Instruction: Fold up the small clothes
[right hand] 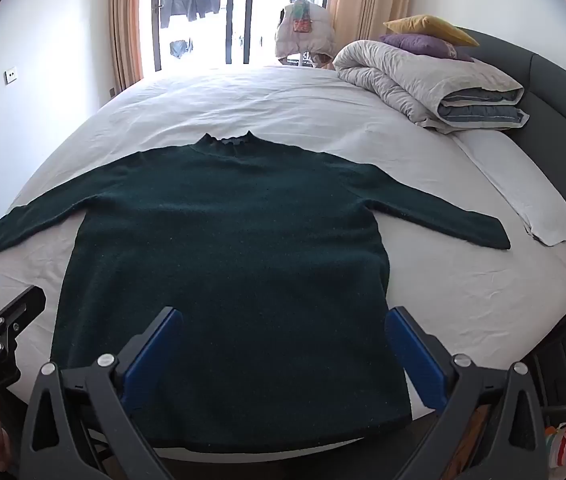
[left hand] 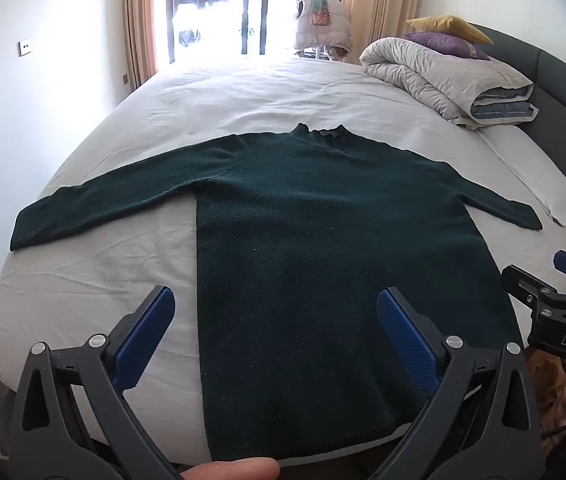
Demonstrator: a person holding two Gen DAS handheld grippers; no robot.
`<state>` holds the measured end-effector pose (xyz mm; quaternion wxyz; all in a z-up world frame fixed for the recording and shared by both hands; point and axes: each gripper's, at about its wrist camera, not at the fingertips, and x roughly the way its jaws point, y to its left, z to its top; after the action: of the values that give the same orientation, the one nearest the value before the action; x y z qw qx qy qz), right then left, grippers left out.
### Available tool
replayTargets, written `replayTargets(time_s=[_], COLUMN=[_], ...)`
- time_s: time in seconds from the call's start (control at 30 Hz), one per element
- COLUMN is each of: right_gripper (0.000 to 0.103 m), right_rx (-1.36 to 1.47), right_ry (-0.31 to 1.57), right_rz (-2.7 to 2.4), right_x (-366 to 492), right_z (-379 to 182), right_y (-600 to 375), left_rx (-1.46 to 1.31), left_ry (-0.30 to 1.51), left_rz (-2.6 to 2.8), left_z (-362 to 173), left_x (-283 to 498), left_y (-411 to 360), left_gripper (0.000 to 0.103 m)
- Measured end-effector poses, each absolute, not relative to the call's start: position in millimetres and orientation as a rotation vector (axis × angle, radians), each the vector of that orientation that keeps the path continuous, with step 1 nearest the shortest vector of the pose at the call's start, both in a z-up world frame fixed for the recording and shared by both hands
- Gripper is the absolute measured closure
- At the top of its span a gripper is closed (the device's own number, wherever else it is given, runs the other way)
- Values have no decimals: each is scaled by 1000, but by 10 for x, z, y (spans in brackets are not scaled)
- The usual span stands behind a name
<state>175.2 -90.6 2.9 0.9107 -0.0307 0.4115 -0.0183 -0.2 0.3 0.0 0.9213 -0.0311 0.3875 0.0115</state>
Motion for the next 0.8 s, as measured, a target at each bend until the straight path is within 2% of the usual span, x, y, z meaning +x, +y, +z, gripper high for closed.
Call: replayTargets(time_s=[0.8], right_gripper=[0], right_rx=[-65], right_ry=[850], right_rz=[-41], right_x=[1746], right_z=[-6], right_y=[-914], left_rx=[-103], left_ry=[810], left_rz=[40], left_z=[-55], left_x=[16], left_y=[72], left_gripper=[0])
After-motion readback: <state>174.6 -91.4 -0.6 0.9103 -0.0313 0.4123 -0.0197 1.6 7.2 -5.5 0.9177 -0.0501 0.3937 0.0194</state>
